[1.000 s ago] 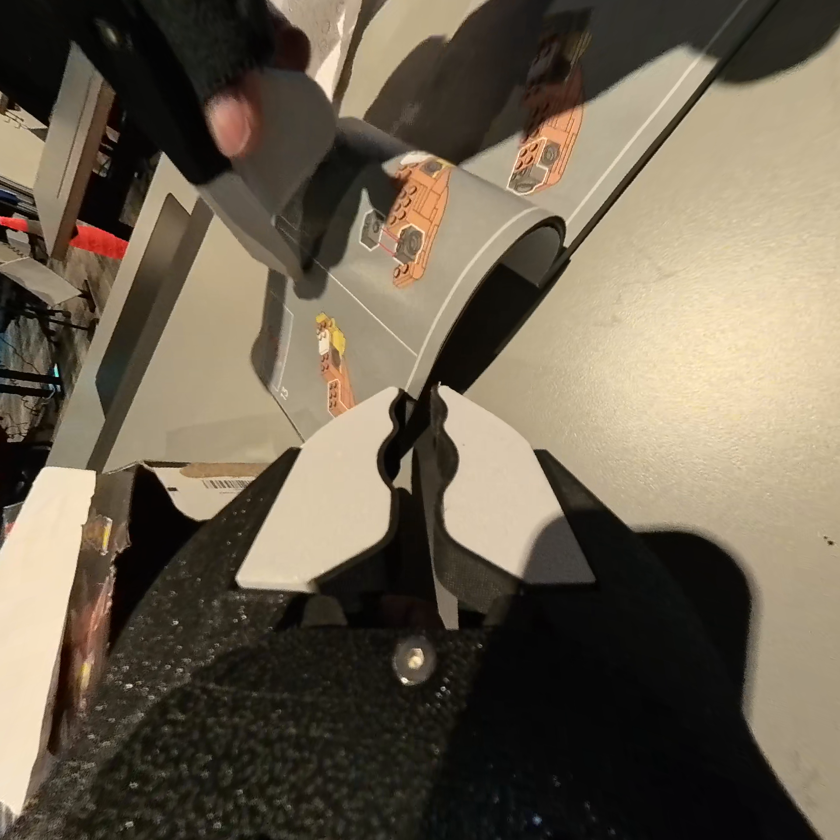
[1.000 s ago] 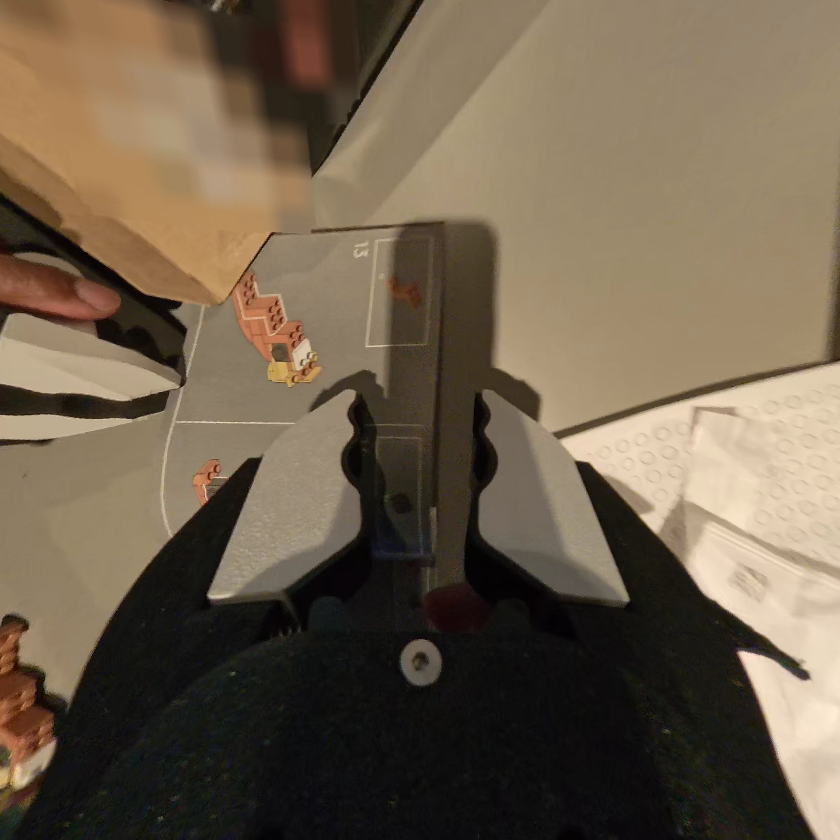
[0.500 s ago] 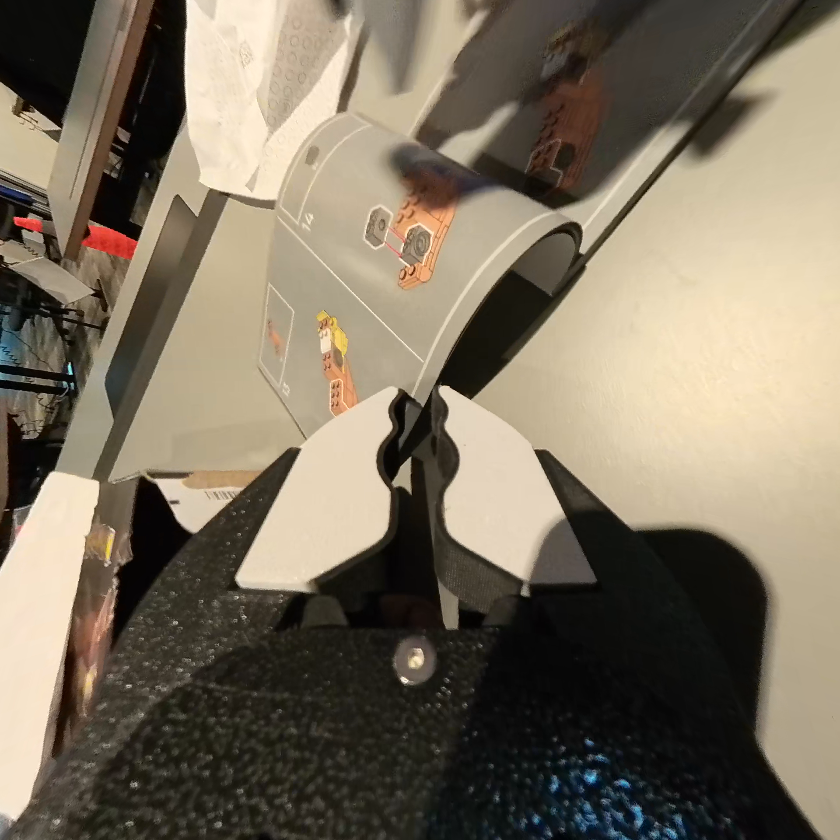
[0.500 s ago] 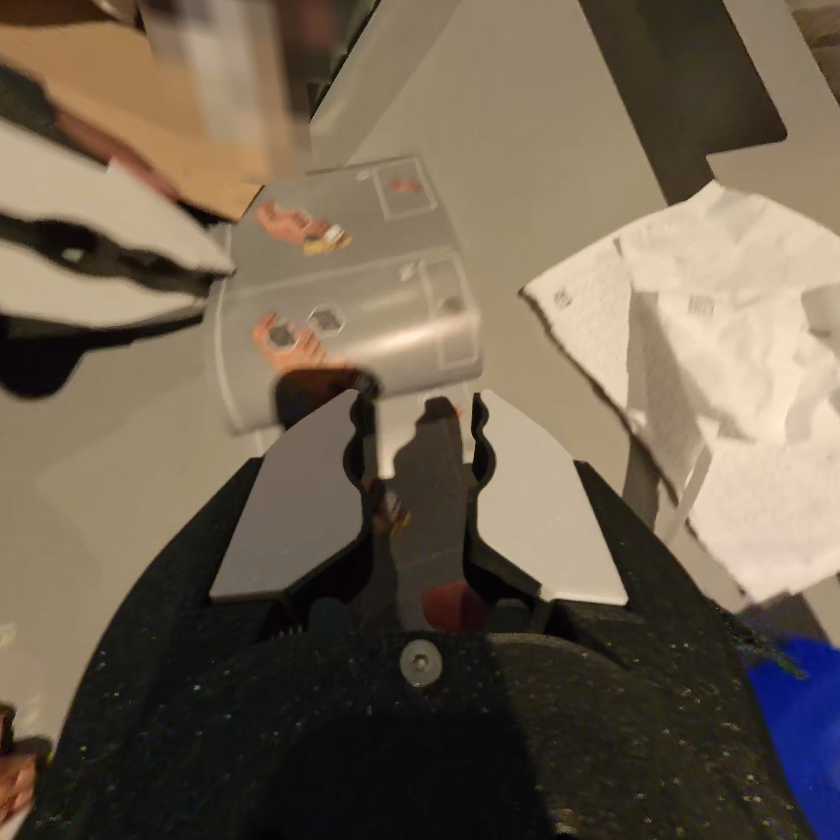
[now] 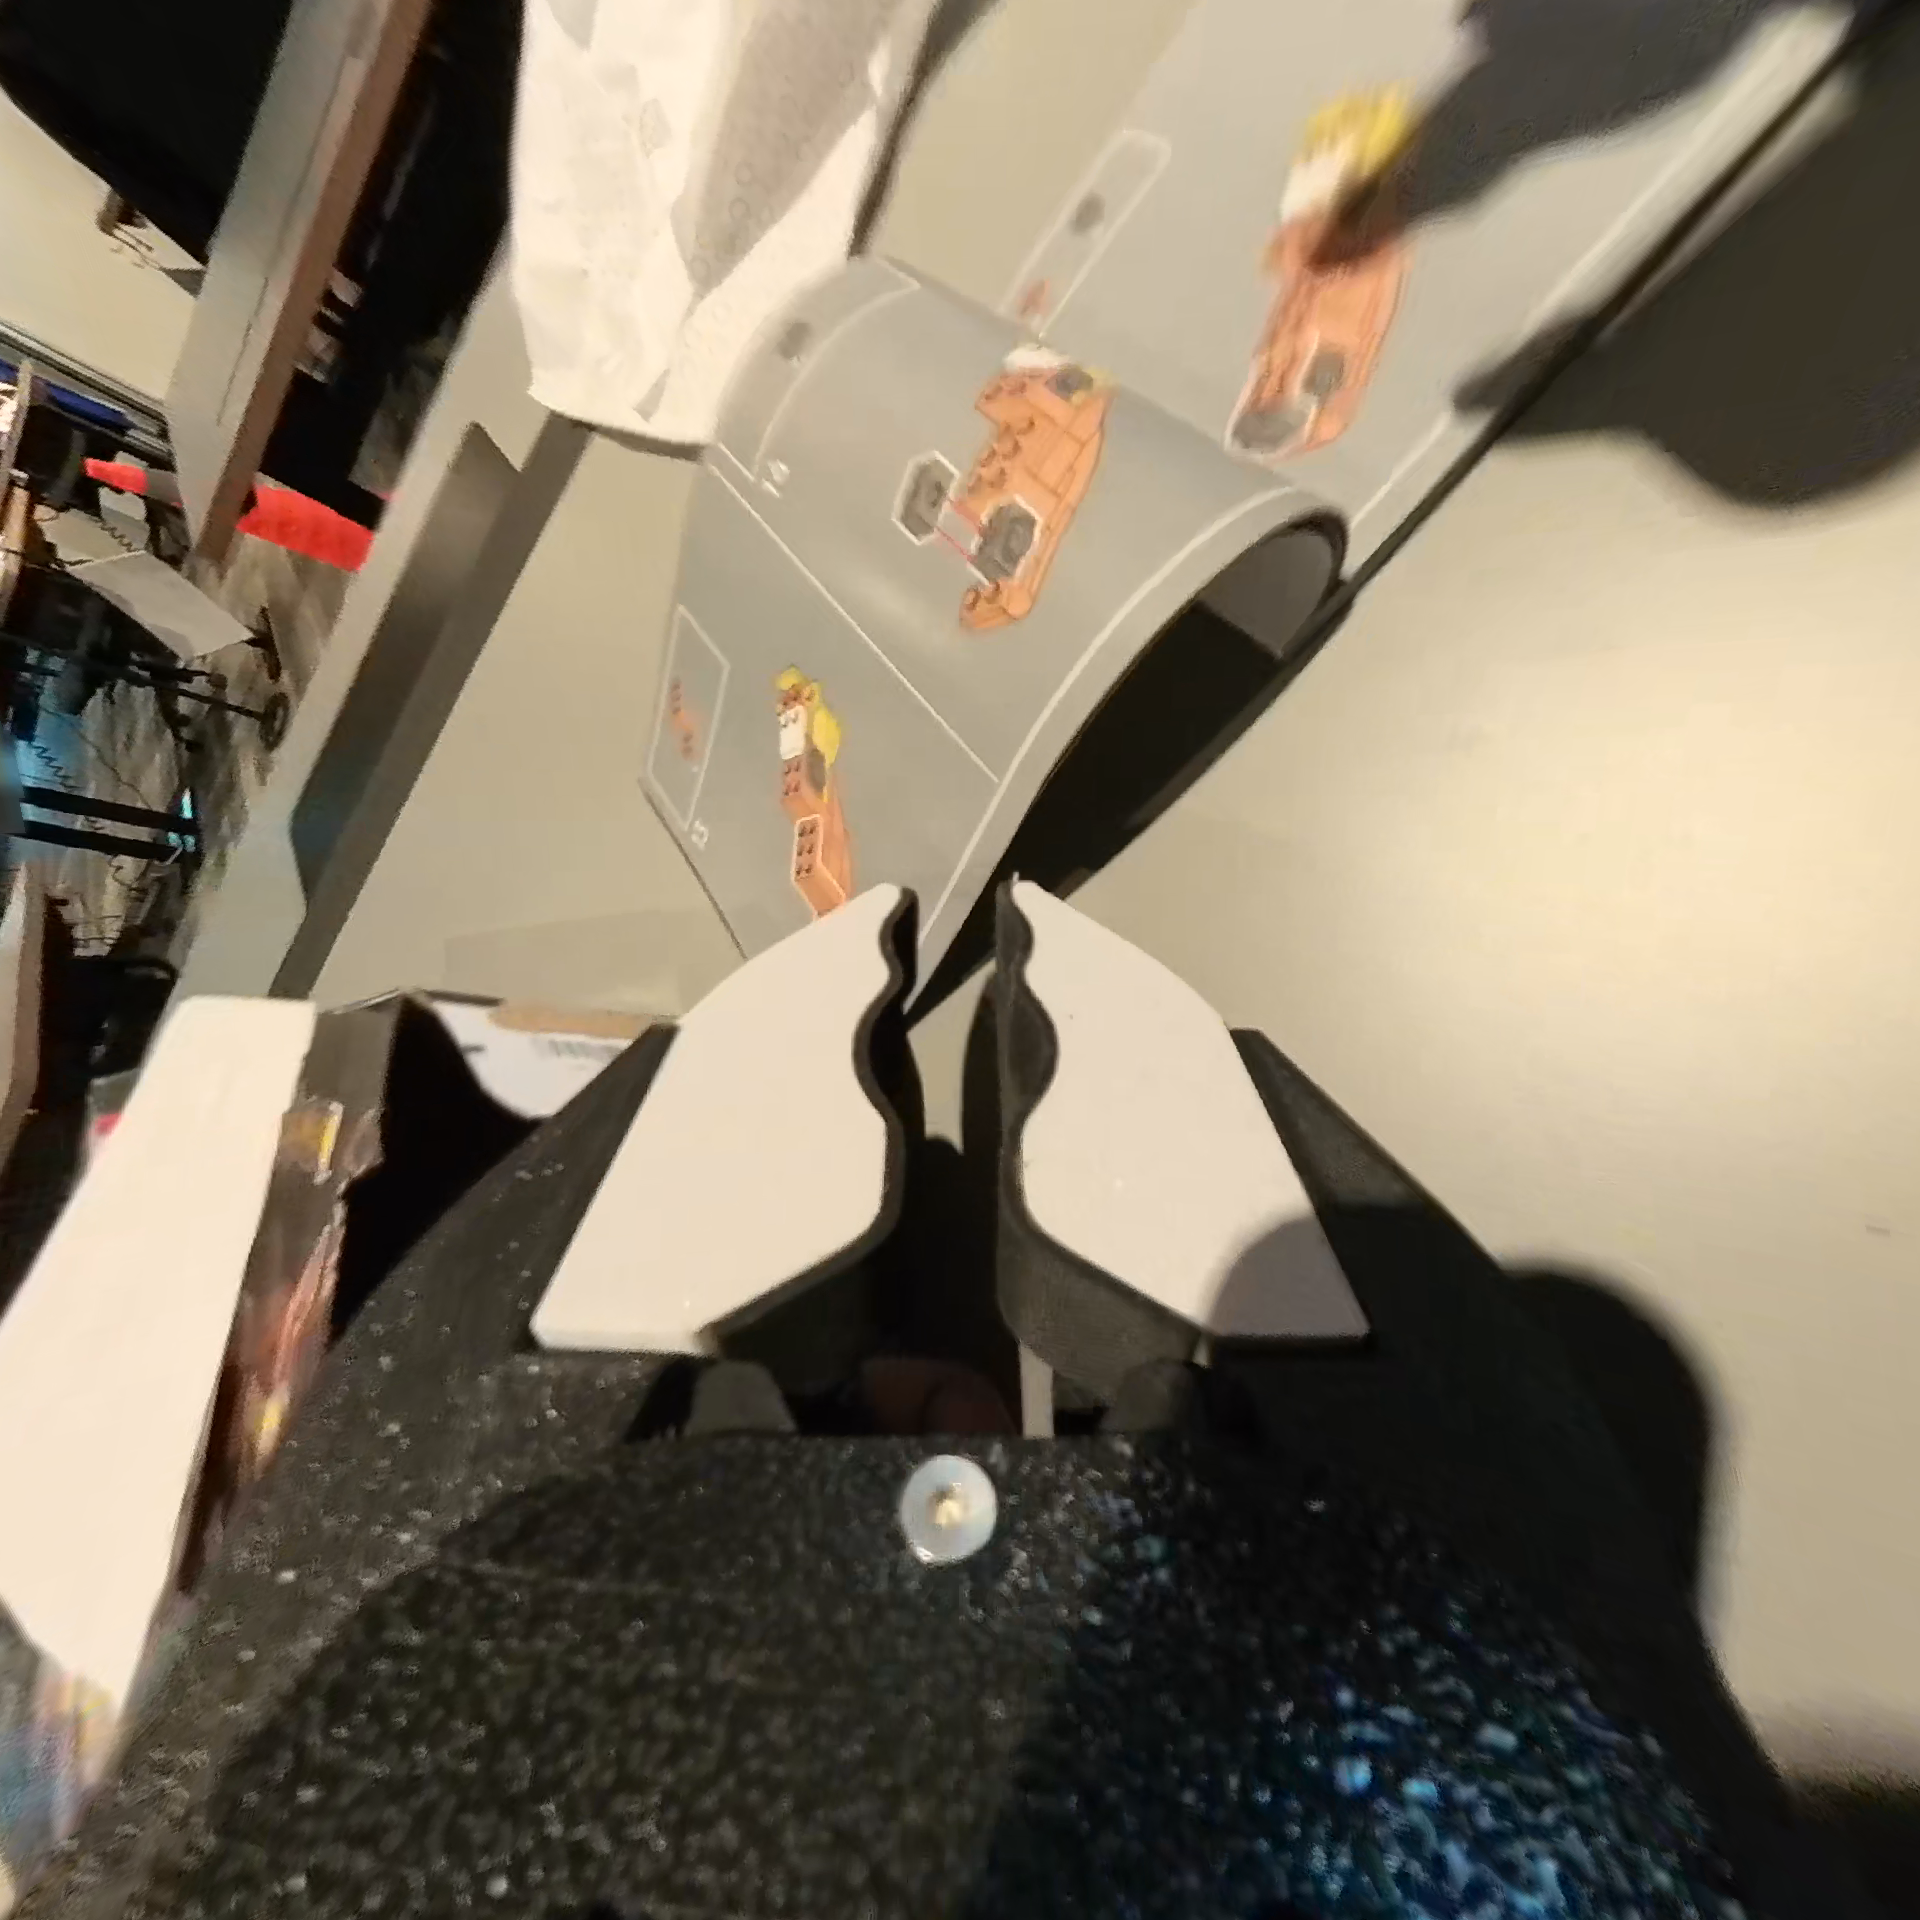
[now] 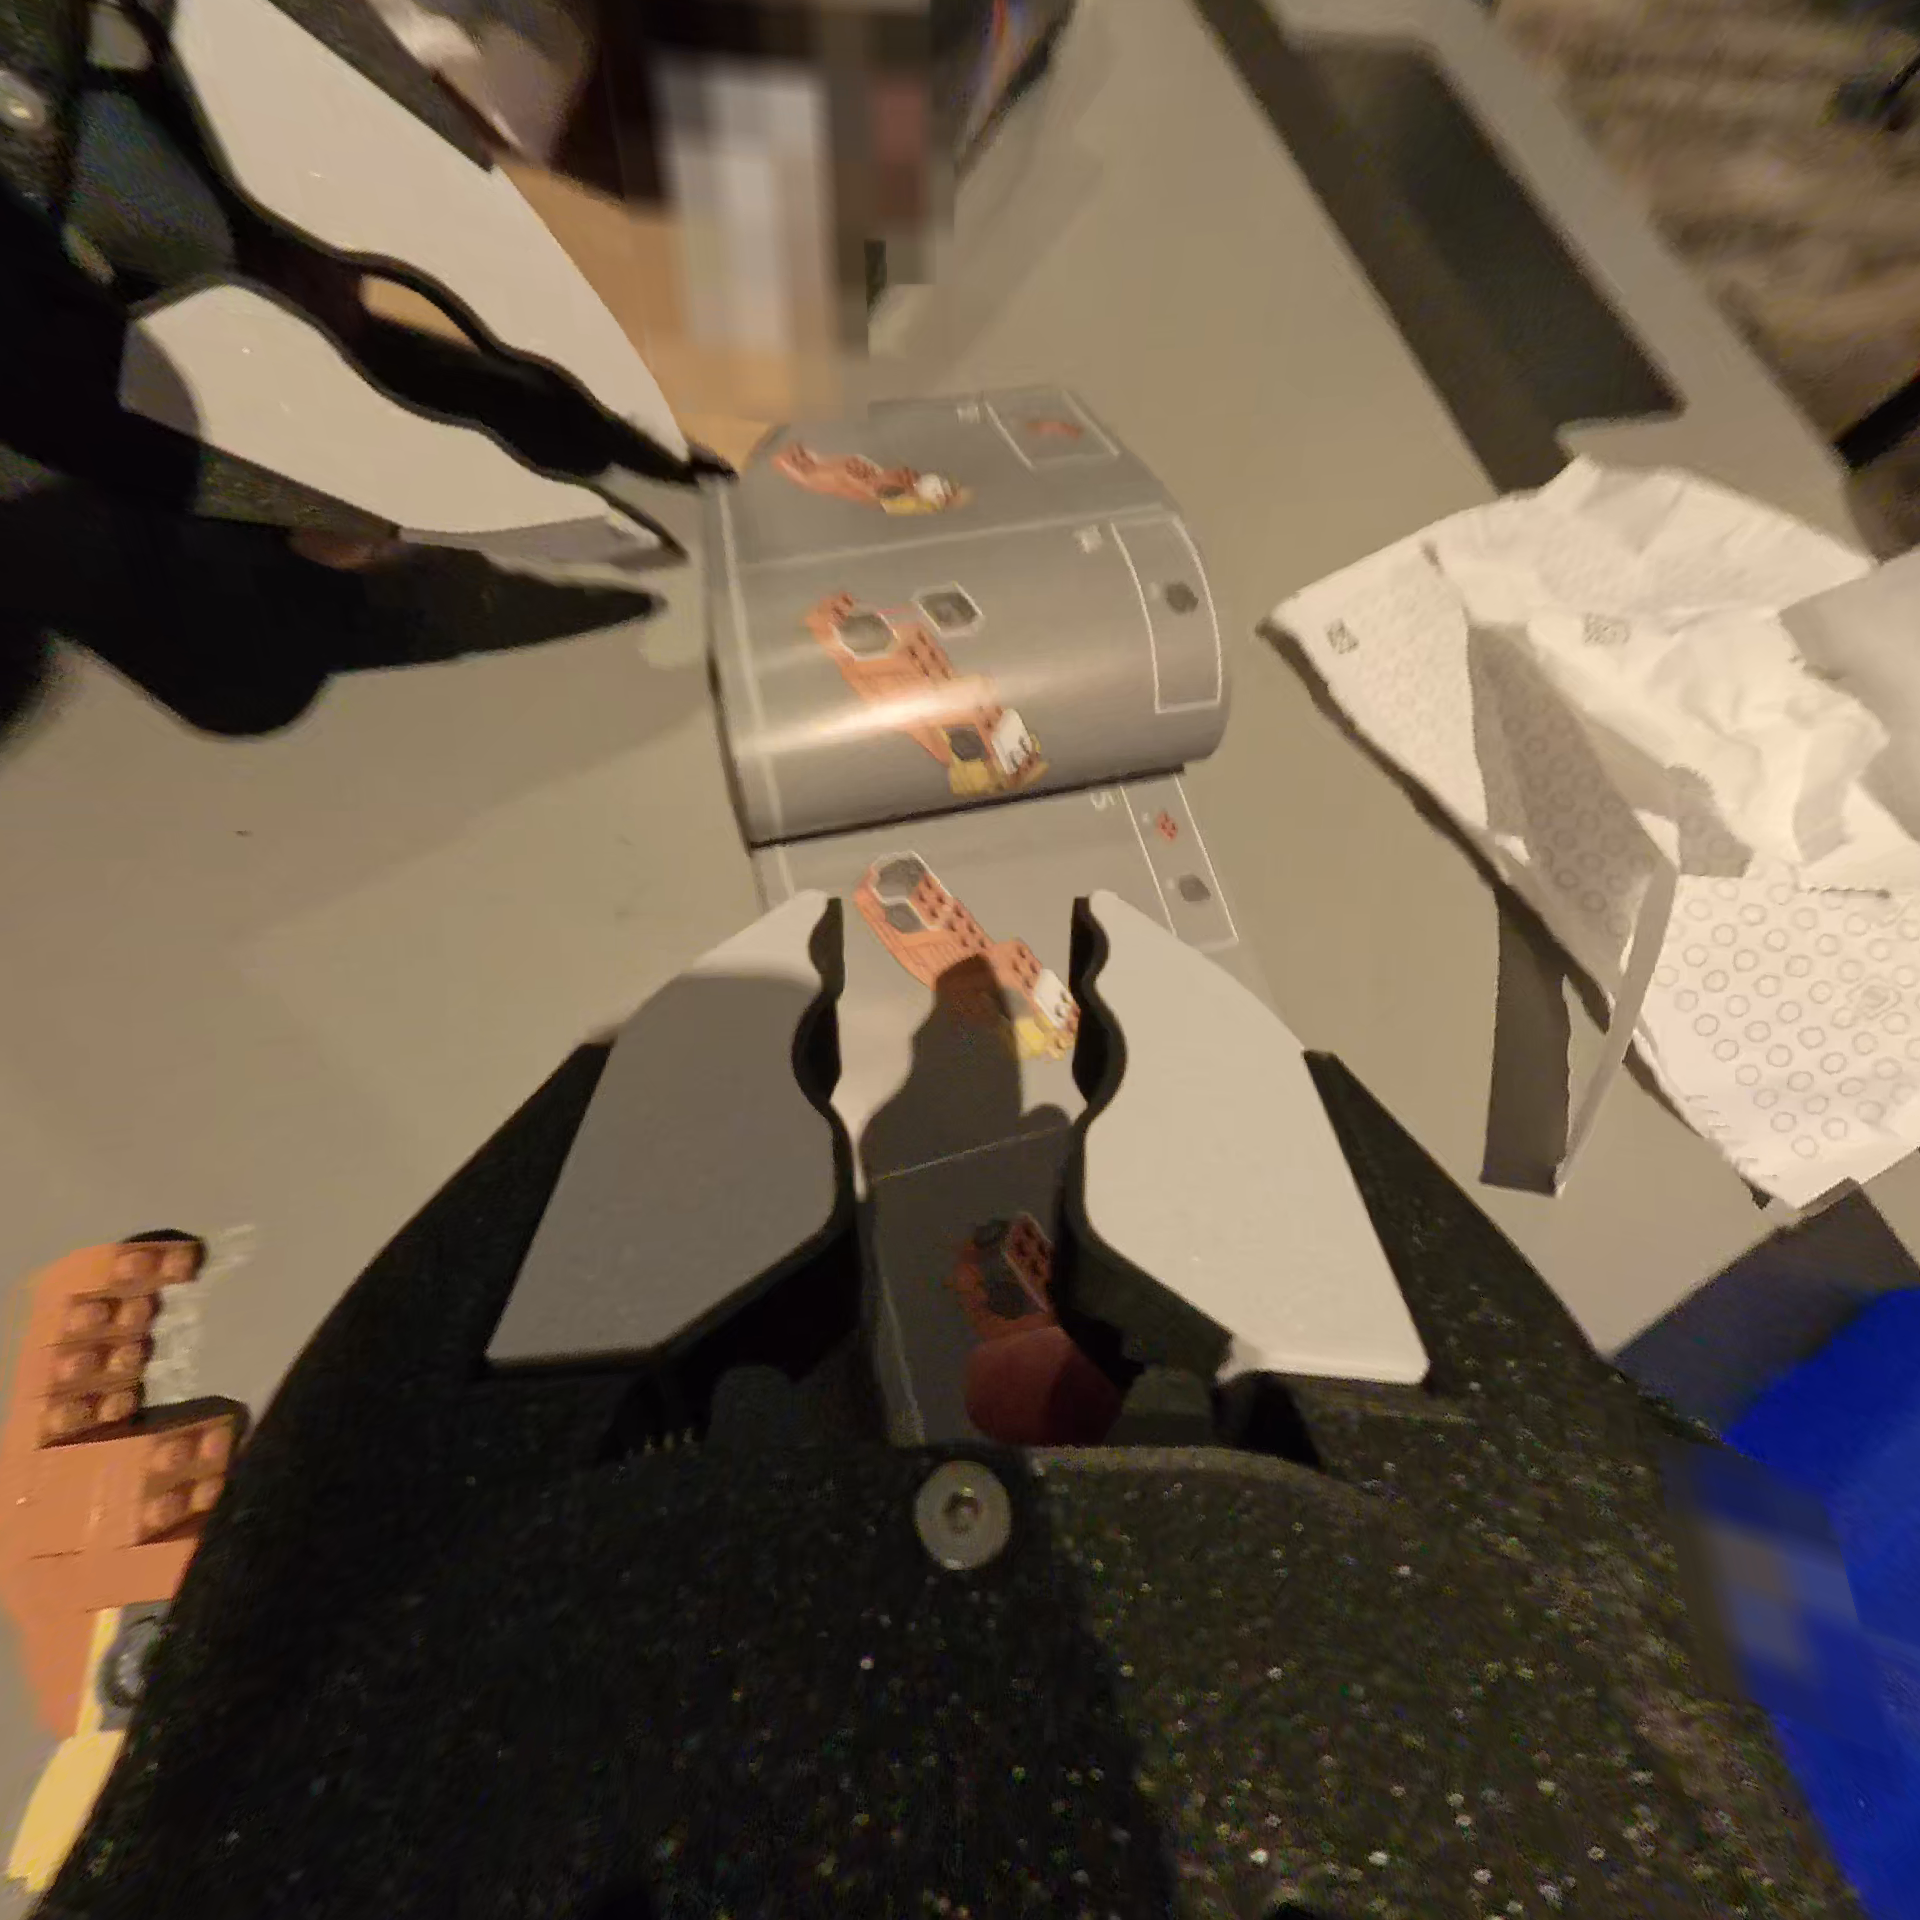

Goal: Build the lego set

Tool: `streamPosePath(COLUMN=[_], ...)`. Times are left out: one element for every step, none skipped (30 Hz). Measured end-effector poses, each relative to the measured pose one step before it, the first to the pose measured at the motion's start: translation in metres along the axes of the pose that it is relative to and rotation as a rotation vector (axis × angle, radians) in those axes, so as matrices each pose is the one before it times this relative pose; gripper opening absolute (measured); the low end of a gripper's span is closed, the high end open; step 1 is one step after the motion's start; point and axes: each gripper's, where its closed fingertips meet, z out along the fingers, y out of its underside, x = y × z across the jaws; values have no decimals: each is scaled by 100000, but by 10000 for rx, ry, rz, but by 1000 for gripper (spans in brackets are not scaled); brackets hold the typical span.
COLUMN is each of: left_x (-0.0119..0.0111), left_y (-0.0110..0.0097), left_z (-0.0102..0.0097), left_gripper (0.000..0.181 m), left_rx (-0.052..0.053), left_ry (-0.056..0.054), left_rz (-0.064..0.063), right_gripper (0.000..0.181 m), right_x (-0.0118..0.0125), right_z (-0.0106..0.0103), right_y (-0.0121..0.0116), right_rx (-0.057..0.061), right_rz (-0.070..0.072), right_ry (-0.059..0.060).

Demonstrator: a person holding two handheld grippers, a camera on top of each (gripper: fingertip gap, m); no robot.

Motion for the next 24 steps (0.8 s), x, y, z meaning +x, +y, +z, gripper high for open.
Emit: streamPosePath(left_x=[-128, -108, 36, 197, 387, 562, 642, 679, 723, 691, 612, 550, 497, 460, 347, 153, 32, 21, 51, 99, 209, 518, 419, 275], left_y=[-454, -772, -1070, -1343, -1542, -1542, -1298, -1038, -849, -735, -593, -468, -319, -168, -89, 29, 256, 382, 347, 354, 297, -259, -322, 23], left_z=[-534, -559, -538, -455, -298, -121, 49, 202, 310, 397, 448, 493, 526, 566, 580, 580, 538, 438, 293, 154, 10, -190, -247, -160], left_gripper=[13, 13, 14, 13, 13, 13, 12, 11, 10, 7, 5, 1, 0, 0, 0, 0, 0, 0, 0, 0, 0, 0, 0, 0], left_rx=[315, 476, 629, 768, 907, 930, 783, 590, 439, 370, 291, 210, 121, 30, 52, 104, 43, -1, 101, 91, -138, 250, 389, 147], left_ry=[-42, -29, 44, 133, 208, 275, 274, 265, 289, 289, 283, 311, 353, 393, 350, 233, 154, 135, 108, 97, 113, 285, 177, 123], left_rz=[-256, -318, -415, -547, -647, -657, -577, -402, -183, 13, 90, 55, -58, -163, -154, -92, -111, -182, -201, -248, -354, -49, 74, -42], right_gripper=[39, 38, 37, 35, 34, 34, 33, 30, 26, 20, 13, 10, 6, 3, 0, 0, 0, 0, 0, 0, 0, 0, 0, 0], right_x=[-361, -324, -338, -199, 133, 102, -75, -123, -131, -175, -246, -184, -129, -126, -146, -189, -212, -223, -294, -271, -227, -144, -149, -93], right_z=[-321, -309, -307, -322, -340, -340, -374, -426, -472, -469, -455, -406, -353, -312, -295, -281, -248, -244, -201, -170, -121, -30, 26, 71], right_y=[-245, -222, -202, -200, -125, -96, -102, -153, -189, -148, -94, -61, 6, 79, 99, 104, 86, 46, 66, 90, 134, 209, 224, 168], right_rx=[354, 331, 336, 342, 321, 293, 298, 328, 336, 278, 216, 177, 125, 71, 67, 63, 77, 120, 115, 127, 104, 34, -40, -71], right_rz=[-88, -83, -93, -65, 74, 207, 262, 215, 101, 6, -48, -44, -5, 22, 40, 95, 150, 186, 202, 140, 58, 23, -18, -40], right_ry=[39, 52, 23, 97, 272, 162, -19, -57, -37, -44, -74, -12, 35, 11, -4, -43, -76, -83, -121, -98, -84, -77, -115, -71])
